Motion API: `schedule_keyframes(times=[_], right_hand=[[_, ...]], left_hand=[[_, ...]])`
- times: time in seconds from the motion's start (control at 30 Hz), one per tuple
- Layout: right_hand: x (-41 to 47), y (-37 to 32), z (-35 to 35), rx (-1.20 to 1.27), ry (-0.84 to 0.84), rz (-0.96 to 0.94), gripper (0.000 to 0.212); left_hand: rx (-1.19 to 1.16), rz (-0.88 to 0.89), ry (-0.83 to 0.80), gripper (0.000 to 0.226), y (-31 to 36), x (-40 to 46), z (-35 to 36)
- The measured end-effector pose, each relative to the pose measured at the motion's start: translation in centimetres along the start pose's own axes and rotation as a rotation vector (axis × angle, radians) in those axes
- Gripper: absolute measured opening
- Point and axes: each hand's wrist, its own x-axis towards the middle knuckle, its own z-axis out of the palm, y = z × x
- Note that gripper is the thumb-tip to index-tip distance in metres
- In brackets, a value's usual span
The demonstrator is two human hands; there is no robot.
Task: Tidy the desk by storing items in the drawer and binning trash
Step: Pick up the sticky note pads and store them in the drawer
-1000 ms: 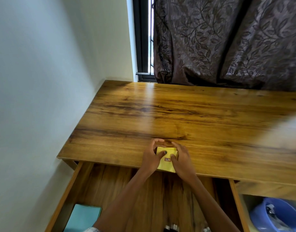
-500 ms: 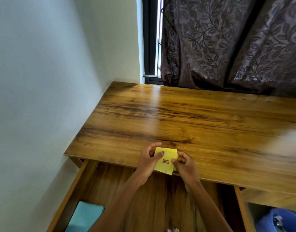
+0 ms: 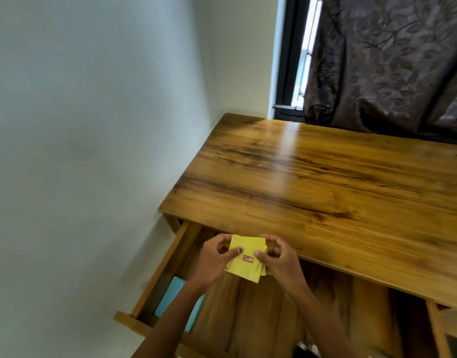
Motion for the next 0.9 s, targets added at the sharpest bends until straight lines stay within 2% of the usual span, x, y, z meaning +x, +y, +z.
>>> schedule_keyframes(times=[0.17,0.3,0.43,0.53,0.73,0.9], right_hand=[[-0.5,0.9,4.1,-0.107,-0.063,0.035,0.038],[-1.1,2.6,8.3,-0.135,-0.036,0.097,0.031],[-1.9,4.7,12.2,-0.167,-0.042,0.164,0.031],[-2.5,5.9,14.4,-0.202,-0.05,0.196,0.03],[-3.6,6.8,17.3,-0.258,-0.06,0.263,0.022],[-4.1,6.8,19.1,-0.348,-0.034,0.217,0.02]], left_hand=[[0.059,-0.065,-0.019,0.029,-3.2,-1.8,-4.0],[0.277,-0.037,0.033,0.035,-6.3,-2.8,-7.8],[0.548,0.208,0.144,0.029,-8.2,-3.4,-11.7],[0.669,0.375,0.149,0.029,-9.8,-3.5,-13.5],[0.673,0.373,0.047,0.045,-11.5,-3.2,-14.2],[0.708,0.422,0.04,0.045,-11.6,-3.1,-14.1]])
